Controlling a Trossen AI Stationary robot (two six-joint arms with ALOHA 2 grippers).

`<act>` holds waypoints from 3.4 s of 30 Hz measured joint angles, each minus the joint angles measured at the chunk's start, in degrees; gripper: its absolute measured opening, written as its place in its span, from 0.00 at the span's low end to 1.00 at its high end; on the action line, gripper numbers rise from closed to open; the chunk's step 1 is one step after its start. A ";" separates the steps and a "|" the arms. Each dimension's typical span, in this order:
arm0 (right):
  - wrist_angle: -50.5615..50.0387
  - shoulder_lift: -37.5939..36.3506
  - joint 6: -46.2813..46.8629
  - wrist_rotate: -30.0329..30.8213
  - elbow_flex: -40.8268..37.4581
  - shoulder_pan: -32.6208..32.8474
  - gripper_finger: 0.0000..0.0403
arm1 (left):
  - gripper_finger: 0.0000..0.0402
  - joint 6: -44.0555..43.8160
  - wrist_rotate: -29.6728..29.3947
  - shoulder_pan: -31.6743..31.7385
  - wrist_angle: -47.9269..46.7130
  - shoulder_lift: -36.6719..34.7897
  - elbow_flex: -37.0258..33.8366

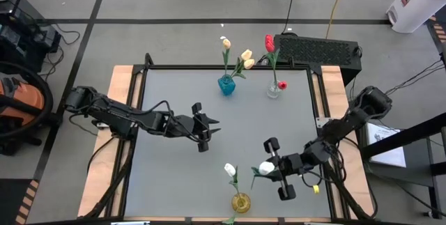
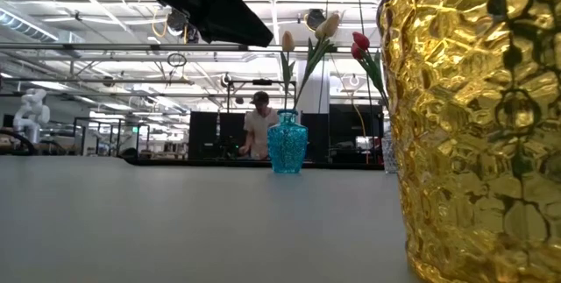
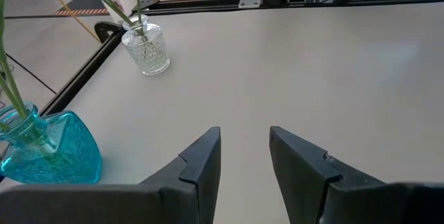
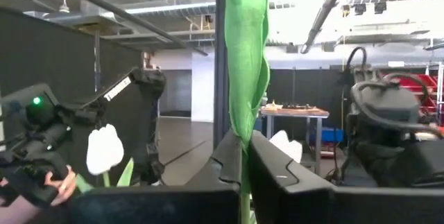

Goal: Sort flowers into vase by color
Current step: Put the white flower into the yellow vase

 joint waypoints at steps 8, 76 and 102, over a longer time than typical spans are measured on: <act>3.17 6.52 -0.08 -0.38 4.02 1.34 0.00 | 0.33 -0.02 0.02 0.01 0.25 0.00 0.00; -10.79 14.46 4.50 -2.87 11.26 1.64 0.00 | 0.33 -0.04 0.07 0.03 0.36 0.00 0.00; -10.70 14.46 7.96 -3.82 11.26 0.37 0.09 | 0.33 0.04 0.08 0.03 0.33 0.00 0.00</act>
